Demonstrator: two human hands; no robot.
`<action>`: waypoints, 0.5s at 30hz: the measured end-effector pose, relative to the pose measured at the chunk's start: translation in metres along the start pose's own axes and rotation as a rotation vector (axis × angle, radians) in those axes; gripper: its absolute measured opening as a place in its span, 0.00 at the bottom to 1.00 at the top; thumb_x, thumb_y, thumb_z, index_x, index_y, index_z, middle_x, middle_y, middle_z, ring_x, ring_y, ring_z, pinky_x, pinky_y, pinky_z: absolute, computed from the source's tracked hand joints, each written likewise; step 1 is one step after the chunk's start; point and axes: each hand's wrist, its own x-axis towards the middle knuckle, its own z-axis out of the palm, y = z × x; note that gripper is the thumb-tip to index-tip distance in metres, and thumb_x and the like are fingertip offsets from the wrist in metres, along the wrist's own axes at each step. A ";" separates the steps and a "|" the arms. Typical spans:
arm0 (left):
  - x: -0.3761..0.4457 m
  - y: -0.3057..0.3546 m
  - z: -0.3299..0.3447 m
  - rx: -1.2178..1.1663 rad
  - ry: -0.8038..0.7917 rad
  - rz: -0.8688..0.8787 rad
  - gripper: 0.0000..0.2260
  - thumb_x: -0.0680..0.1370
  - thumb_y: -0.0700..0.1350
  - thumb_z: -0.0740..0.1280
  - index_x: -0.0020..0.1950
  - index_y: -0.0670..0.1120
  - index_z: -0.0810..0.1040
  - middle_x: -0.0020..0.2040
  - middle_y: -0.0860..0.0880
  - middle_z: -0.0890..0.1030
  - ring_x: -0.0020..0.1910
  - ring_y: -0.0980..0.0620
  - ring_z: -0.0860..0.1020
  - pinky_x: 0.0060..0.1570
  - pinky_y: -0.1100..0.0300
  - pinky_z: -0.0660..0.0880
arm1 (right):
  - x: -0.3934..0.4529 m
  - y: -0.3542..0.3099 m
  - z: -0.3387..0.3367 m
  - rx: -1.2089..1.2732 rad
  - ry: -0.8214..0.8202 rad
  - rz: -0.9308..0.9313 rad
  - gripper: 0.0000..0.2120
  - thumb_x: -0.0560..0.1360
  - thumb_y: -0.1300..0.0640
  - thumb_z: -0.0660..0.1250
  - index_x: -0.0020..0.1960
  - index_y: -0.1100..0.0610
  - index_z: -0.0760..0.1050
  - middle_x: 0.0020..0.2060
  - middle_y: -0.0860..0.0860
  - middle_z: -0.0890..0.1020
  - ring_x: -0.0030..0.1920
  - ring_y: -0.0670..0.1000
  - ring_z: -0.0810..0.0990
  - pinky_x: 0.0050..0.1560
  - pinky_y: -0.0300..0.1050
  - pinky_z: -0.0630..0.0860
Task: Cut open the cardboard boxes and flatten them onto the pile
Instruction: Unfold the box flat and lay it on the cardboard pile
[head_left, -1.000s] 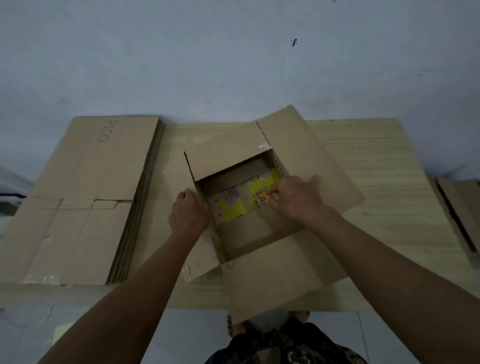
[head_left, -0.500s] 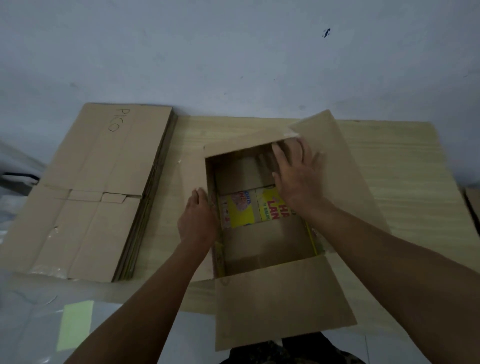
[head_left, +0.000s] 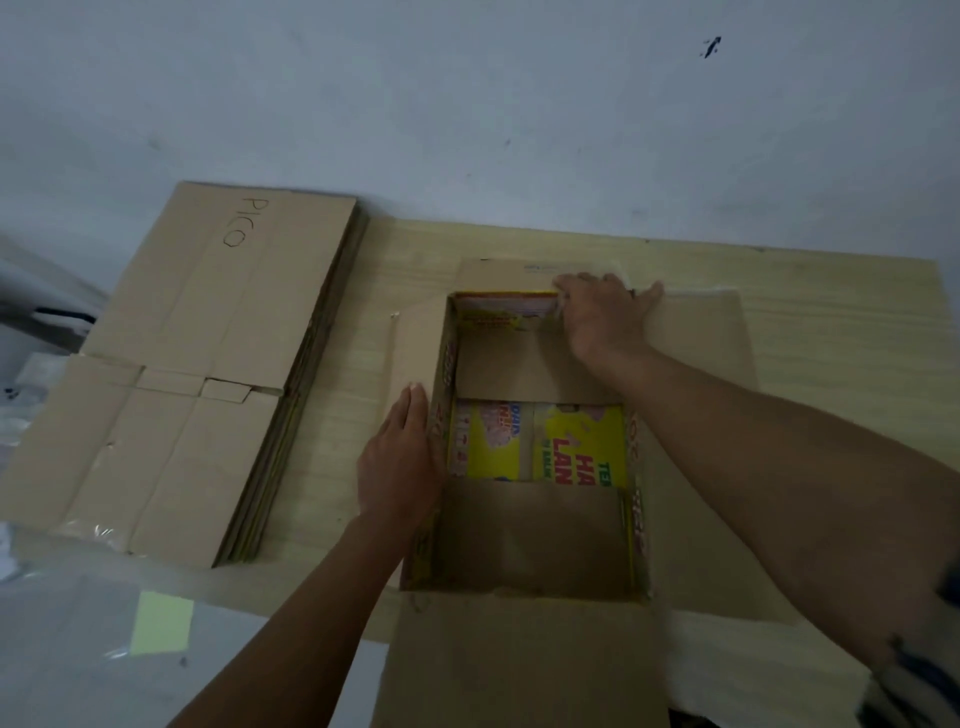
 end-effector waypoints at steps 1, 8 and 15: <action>0.000 0.000 0.000 -0.002 0.004 -0.005 0.26 0.85 0.47 0.57 0.83 0.44 0.55 0.82 0.46 0.60 0.74 0.44 0.69 0.65 0.48 0.72 | 0.001 0.000 -0.004 0.035 -0.010 0.000 0.16 0.81 0.62 0.59 0.64 0.47 0.76 0.61 0.51 0.79 0.68 0.58 0.70 0.70 0.79 0.43; 0.009 -0.005 0.004 -0.067 0.075 0.005 0.26 0.83 0.43 0.62 0.80 0.40 0.61 0.79 0.41 0.66 0.75 0.40 0.68 0.67 0.43 0.71 | -0.045 0.043 -0.016 0.001 0.080 0.179 0.34 0.80 0.43 0.61 0.80 0.51 0.54 0.81 0.57 0.49 0.81 0.61 0.45 0.75 0.70 0.41; 0.022 0.017 -0.008 0.019 0.118 0.139 0.27 0.79 0.46 0.65 0.78 0.43 0.64 0.76 0.40 0.66 0.73 0.38 0.67 0.64 0.40 0.69 | -0.102 0.094 -0.040 0.416 0.054 0.653 0.46 0.72 0.37 0.69 0.80 0.53 0.51 0.78 0.58 0.59 0.74 0.63 0.65 0.70 0.61 0.66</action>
